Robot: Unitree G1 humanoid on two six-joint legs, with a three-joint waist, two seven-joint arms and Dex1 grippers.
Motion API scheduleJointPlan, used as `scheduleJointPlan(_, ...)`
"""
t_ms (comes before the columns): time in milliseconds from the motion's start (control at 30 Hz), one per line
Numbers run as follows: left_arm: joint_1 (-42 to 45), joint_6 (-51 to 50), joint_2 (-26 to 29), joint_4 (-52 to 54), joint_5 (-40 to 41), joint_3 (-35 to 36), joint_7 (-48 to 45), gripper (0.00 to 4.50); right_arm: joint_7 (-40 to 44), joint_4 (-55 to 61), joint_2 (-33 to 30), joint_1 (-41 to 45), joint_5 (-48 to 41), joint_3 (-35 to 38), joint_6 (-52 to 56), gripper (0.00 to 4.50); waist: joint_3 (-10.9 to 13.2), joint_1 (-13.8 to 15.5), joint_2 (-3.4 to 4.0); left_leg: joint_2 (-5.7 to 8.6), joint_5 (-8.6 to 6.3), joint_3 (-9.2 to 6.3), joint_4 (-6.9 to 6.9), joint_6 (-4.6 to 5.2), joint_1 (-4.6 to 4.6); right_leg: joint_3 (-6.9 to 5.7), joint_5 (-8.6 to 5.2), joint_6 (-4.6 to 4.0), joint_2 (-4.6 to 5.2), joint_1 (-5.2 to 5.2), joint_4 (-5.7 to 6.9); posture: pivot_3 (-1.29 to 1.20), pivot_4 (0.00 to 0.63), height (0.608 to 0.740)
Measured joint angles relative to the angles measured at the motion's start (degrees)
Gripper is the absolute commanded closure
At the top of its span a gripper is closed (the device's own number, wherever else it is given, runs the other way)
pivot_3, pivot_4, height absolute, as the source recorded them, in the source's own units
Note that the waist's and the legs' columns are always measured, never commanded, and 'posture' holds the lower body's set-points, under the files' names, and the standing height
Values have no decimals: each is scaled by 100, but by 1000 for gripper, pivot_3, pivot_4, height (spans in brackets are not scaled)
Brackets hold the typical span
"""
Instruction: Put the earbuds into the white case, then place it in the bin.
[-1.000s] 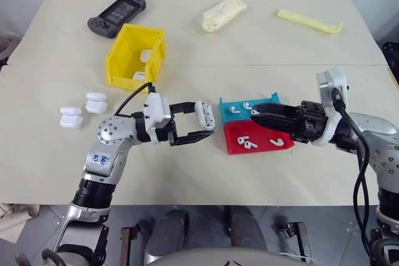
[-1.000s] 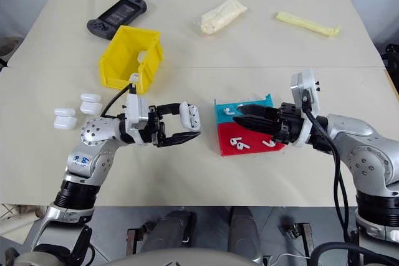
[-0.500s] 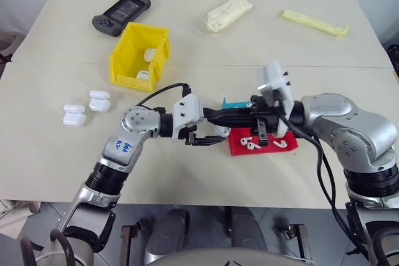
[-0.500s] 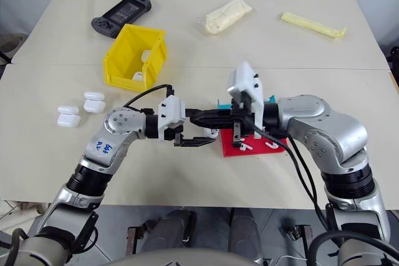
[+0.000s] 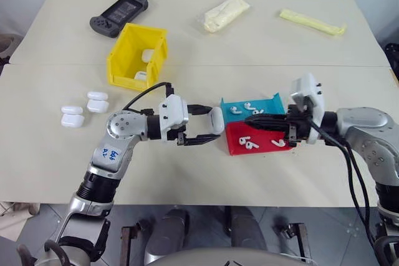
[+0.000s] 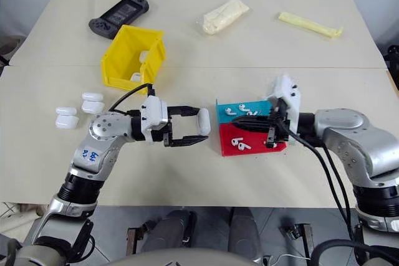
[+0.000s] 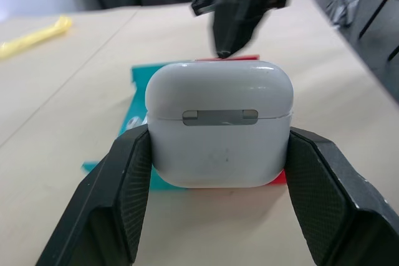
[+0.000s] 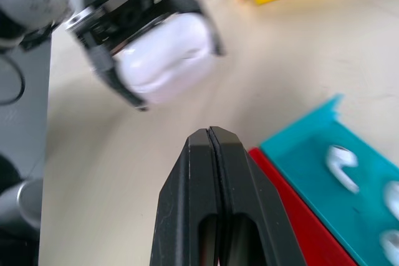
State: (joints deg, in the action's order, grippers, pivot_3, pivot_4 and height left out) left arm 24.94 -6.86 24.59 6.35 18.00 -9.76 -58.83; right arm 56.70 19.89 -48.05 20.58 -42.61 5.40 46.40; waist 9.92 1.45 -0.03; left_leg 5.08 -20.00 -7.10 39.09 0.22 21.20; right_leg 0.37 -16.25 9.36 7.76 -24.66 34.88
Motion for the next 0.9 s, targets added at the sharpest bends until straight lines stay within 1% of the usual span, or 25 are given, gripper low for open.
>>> scheduleJointPlan(100, -298, 59, 45, 64, 243, 176, -83, 1718, 67, -12, -21, -435, -7, 321, -231, 4485, 0, -1, 0, 0, 0, 3, 0, 1, 0, 3, 0, 0, 2, 1, 2, 0, 150, 740)
scheduleJointPlan(200, -691, 54, 123, 235, 502, 533, -53, 1718, 133, 4, 56, -859, -55, 681, -434, 3892, 0, 0, 0, -1, 0, 1, -3, 1, 0, 3, 0, 0, 2, 1, 4, 0, 150, 740)
scheduleJointPlan(233, -820, 52, 168, 250, 572, 689, -30, 1718, 187, 17, 56, -1020, -58, 770, -523, 3627, 0, 4, 0, -1, 0, 1, -2, 1, -1, 3, 0, 0, 1, 2, 4, 0, 150, 740)
scheduleJointPlan(333, -1237, -92, 204, 404, 861, 1159, 242, 1718, 268, 146, 87, -1380, 50, 890, -906, 2606, 0, 0, 0, -1, 0, 2, -1, 1, -4, 4, 0, 0, 2, 3, 0, 0, 150, 740)
scheduleJointPlan(400, -1458, -277, 176, 574, 1073, 1494, 580, 1718, 267, 246, 314, -1497, 252, 935, -1459, 1929, 0, 2, 0, -2, 0, 3, -1, 1, -7, 5, 0, 0, 1, 3, -2, 0, 150, 740)
scheduleJointPlan(533, -1607, -451, 175, 832, 1193, 1887, 1033, 1718, 326, 249, 610, -1586, 422, 944, -2163, 538, 0, 4, 0, 0, 0, 2, -1, 0, -9, 5, 0, 0, 1, 7, -4, 0, 150, 740)
scheduleJointPlan(567, -1641, -460, 174, 883, 1203, 1951, 1112, 1718, 332, 245, 618, -1629, 426, 944, -2224, 247, 0, 10, 0, 2, 0, 0, -1, 0, -9, 5, 0, 0, 3, 8, -3, 0, 150, 740)
scheduleJointPlan(600, -1667, -497, 165, 915, 1246, 2033, 1204, 1718, 333, 230, 639, -1641, 423, 948, -2284, 51, 0, 11, 0, 3, -1, -1, -1, 1, -9, 5, 0, 0, 3, 10, -3, 0, 150, 740)
scheduleJointPlan(733, -1723, -620, 90, 1071, 1530, 2283, 1469, 1718, 308, 192, 822, -1642, 435, 1037, -2599, 51, 0, 5, 0, 1, -1, -1, -1, 1, -9, 5, 0, 0, 2, 9, -2, 0, 150, 740)
scheduleJointPlan(900, -1784, -722, -26, 1141, 1673, 2514, 1959, 1718, 341, 186, 824, -1909, 493, 1091, -2882, 51, 0, 6, 0, 1, -1, -1, -1, 1, -11, 5, 0, 0, 1, 10, -3, 0, 150, 740)
